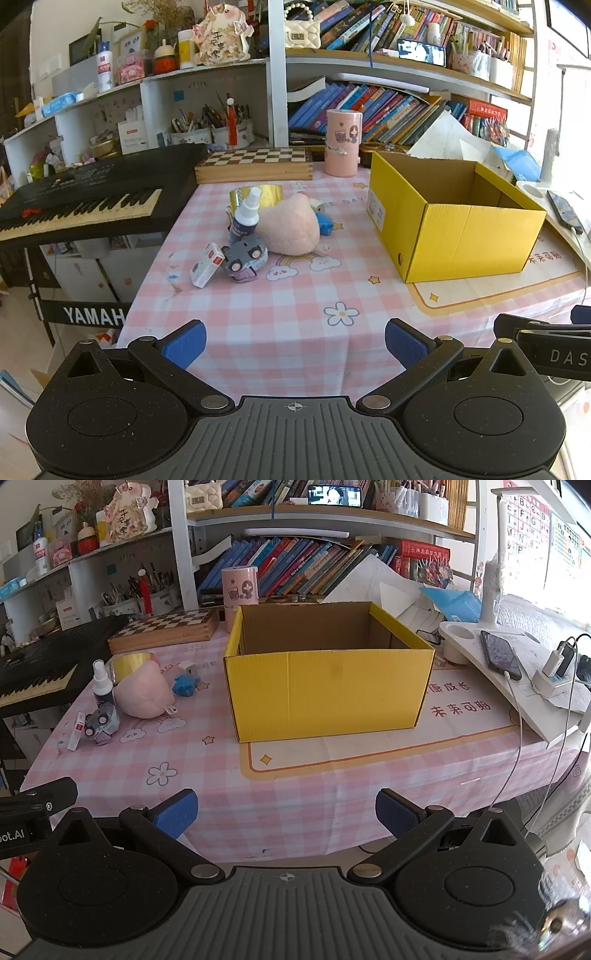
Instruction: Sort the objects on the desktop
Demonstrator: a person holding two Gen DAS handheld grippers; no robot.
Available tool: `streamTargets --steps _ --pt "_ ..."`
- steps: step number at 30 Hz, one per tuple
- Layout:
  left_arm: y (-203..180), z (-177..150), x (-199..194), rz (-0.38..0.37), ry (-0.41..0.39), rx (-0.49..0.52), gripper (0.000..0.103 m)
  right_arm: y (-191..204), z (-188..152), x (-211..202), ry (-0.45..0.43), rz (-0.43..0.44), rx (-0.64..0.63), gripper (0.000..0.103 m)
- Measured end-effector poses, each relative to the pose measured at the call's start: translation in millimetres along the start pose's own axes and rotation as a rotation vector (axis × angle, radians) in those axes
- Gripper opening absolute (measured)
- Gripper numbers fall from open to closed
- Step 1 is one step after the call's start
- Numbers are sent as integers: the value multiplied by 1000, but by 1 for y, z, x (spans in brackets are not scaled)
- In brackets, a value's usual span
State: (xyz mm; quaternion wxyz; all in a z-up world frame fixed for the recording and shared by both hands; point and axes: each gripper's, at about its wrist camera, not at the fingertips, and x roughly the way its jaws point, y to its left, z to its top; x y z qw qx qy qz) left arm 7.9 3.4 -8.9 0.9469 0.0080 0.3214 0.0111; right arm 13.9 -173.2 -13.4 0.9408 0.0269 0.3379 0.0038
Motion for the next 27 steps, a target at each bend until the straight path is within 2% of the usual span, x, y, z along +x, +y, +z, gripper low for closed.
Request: streamTargets --steps 27 --pt "3 0 7 -17 18 -1 103 -5 0 8 8 -6 2 103"
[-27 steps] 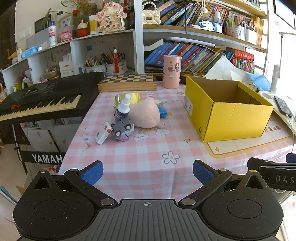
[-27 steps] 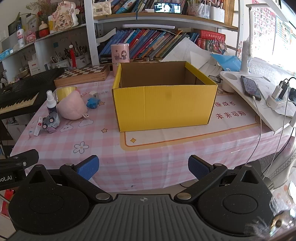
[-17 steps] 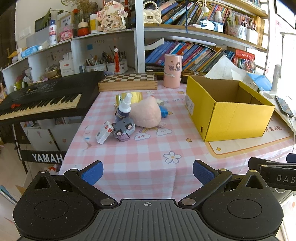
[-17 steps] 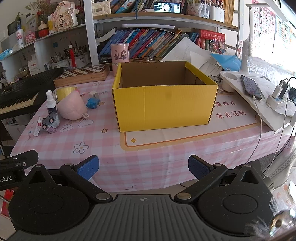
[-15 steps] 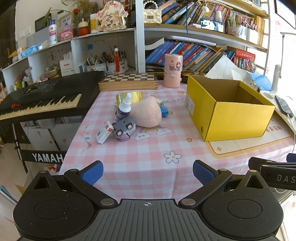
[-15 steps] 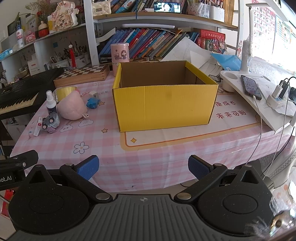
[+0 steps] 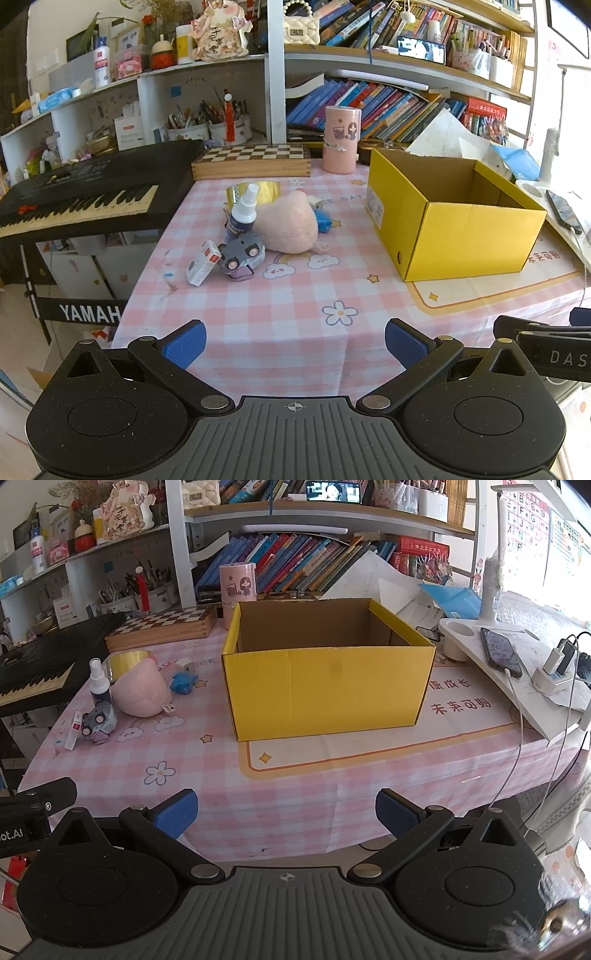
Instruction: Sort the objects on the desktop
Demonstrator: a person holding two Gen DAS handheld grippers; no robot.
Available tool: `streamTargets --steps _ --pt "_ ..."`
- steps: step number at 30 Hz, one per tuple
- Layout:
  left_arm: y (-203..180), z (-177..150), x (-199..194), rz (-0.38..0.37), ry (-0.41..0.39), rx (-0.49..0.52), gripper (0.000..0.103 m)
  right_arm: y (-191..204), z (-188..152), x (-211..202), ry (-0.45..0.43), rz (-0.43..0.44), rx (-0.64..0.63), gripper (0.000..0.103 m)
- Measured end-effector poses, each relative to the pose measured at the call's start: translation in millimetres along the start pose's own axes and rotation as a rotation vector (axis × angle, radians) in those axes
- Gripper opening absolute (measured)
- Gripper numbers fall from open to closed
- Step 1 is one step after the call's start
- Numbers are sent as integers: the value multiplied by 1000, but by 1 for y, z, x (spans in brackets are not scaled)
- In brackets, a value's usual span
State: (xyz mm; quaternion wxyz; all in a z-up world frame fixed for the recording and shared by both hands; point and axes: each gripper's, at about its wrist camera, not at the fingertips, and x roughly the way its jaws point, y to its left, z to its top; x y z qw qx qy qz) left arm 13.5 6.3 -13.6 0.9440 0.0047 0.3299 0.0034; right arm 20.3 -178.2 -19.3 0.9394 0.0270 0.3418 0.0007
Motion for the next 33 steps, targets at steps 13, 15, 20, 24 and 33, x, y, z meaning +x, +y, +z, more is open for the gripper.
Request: streamTargets --steps 13,15,20,24,33 --pt "-5 3 3 -12 37 26 103 2 0 -9 -7 -7 -24 103" --pt "-5 3 3 -12 37 22 103 2 0 -10 -8 -10 -26 103" --pt "-6 5 3 -20 32 22 103 1 0 -11 -7 -13 -23 103" --pt "-7 6 3 -17 30 22 103 -2 0 -10 -1 -14 -16 103" --pt "-8 7 3 -32 34 23 103 -3 3 -9 1 -9 -23 103"
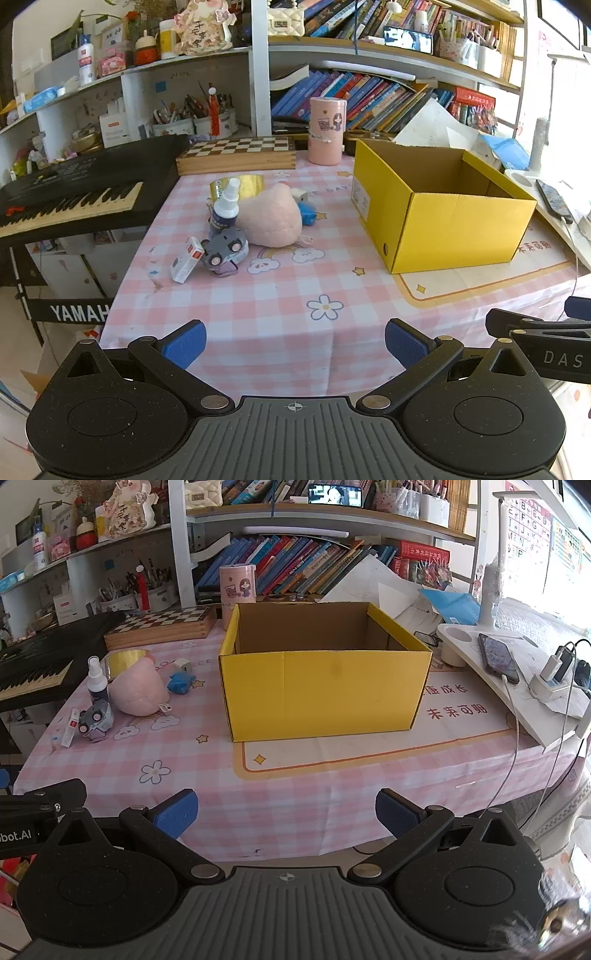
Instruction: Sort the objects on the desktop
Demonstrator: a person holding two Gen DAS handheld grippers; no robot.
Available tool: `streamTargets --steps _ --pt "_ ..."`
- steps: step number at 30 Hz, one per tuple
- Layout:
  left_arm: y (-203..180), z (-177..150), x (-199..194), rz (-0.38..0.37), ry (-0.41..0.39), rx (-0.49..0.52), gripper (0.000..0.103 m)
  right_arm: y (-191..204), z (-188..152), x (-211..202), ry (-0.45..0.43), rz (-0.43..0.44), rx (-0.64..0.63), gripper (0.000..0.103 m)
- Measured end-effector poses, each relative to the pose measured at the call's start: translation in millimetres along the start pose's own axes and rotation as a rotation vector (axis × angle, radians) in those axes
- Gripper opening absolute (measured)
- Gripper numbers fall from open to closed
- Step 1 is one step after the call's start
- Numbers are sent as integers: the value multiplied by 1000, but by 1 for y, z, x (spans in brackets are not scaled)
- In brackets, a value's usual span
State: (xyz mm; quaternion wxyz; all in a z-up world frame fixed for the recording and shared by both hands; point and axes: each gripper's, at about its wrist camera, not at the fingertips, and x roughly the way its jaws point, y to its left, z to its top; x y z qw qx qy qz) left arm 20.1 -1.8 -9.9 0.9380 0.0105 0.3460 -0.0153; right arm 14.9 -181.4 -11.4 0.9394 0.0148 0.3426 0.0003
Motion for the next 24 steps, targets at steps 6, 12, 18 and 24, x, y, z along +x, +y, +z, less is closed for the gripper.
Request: streamTargets --steps 6,12,18,24 --pt "-1 0 0 3 -7 4 103 0 0 0 -1 1 -3 103" --pt "1 0 -1 -8 -11 -9 103 2 1 -2 -4 4 -8 103" --pt "2 -1 -2 -4 -15 -2 103 5 2 -2 3 15 -14 103" --pt "8 -2 -4 -1 -21 -9 103 11 2 0 4 25 -18 103"
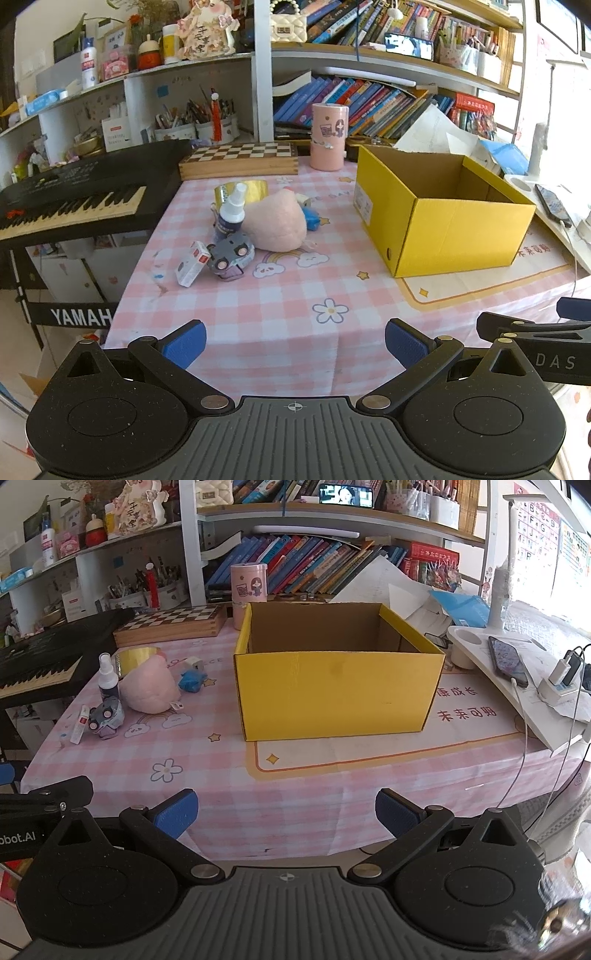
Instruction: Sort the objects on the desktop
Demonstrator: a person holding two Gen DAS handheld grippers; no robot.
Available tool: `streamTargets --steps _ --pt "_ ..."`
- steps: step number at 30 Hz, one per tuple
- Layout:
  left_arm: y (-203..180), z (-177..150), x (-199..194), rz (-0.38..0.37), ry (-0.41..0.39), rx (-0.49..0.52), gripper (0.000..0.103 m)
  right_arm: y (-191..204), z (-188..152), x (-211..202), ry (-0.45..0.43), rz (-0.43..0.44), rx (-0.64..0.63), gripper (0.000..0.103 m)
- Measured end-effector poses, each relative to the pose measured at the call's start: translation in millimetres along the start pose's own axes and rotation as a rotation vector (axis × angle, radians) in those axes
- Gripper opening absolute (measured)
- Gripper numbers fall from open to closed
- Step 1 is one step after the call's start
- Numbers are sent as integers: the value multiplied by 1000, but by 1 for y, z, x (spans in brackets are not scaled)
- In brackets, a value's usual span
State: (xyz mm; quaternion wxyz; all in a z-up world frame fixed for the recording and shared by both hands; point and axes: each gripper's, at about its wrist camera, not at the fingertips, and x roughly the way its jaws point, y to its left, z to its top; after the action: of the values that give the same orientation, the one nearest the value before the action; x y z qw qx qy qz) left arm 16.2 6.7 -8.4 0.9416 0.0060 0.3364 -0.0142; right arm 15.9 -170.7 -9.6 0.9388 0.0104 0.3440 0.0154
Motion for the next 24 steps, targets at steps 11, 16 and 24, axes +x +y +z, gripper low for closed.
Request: streamTargets --steps 11,16,24 --pt "24 -3 -1 26 10 -44 103 21 1 3 -5 40 -36 103" --pt "35 -3 -3 35 7 -71 103 31 3 3 -11 46 -50 103" --pt "56 -7 -2 54 14 -142 103 50 11 4 -22 93 -105 101"
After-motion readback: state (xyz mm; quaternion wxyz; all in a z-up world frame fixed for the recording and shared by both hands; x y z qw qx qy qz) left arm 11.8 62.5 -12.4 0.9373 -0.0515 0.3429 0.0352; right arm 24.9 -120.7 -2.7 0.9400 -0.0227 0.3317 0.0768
